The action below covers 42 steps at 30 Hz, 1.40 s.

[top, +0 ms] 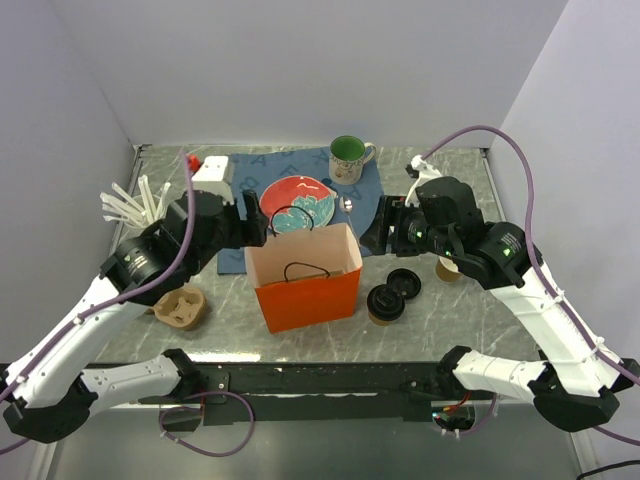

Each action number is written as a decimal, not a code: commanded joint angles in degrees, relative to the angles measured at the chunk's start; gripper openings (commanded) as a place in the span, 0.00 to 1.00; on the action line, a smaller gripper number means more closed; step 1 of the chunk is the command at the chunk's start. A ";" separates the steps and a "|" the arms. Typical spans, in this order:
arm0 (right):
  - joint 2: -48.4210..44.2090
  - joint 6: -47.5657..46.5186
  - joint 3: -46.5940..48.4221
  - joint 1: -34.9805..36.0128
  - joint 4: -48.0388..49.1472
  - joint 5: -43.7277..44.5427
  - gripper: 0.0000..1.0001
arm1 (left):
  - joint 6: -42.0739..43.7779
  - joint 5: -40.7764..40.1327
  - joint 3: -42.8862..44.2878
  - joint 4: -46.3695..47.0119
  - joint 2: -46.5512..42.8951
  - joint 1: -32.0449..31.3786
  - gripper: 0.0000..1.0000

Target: Pack the takeout coffee

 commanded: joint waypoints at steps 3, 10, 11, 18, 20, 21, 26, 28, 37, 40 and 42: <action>0.57 -1.84 3.29 0.18 -1.61 1.71 0.73 | -25.15 -3.18 0.84 -10.06 -1.30 -0.14 0.79; 2.16 -4.13 5.05 0.09 -2.22 0.57 0.73 | -32.11 -2.73 2.60 -19.38 3.28 -0.14 0.63; 2.16 -4.30 5.14 0.09 -2.22 0.48 0.73 | -32.38 -2.73 2.60 -20.34 3.46 -0.06 0.61; 1.37 -4.83 3.38 0.09 -1.35 -0.58 0.71 | -30.55 0.86 0.32 -19.22 4.87 -0.06 0.44; 1.28 -4.92 3.29 0.09 -1.35 -0.40 0.71 | -29.49 2.18 -0.12 -18.25 4.96 -0.06 0.33; 1.28 -5.10 3.29 0.09 -1.52 -0.40 0.71 | -28.00 2.97 -0.38 -17.81 5.13 -0.14 0.27; 1.63 -6.41 3.91 0.09 -2.57 0.04 0.71 | -19.83 3.33 -1.35 -15.26 6.89 0.64 0.09; 1.37 -6.68 3.91 0.18 -2.66 0.30 0.71 | -14.99 5.42 -0.74 -14.03 8.12 2.31 0.09; 1.11 -7.03 3.65 0.09 -2.66 0.13 0.71 | -9.80 11.15 0.06 -11.21 9.35 6.36 0.14; 1.11 -7.03 3.12 0.00 -2.31 -0.05 0.71 | -6.73 12.82 -0.30 -9.63 9.18 7.67 0.14; 1.28 -7.21 3.12 0.01 -2.22 -0.22 0.71 | -4.87 14.05 -0.65 -9.02 9.61 8.38 0.16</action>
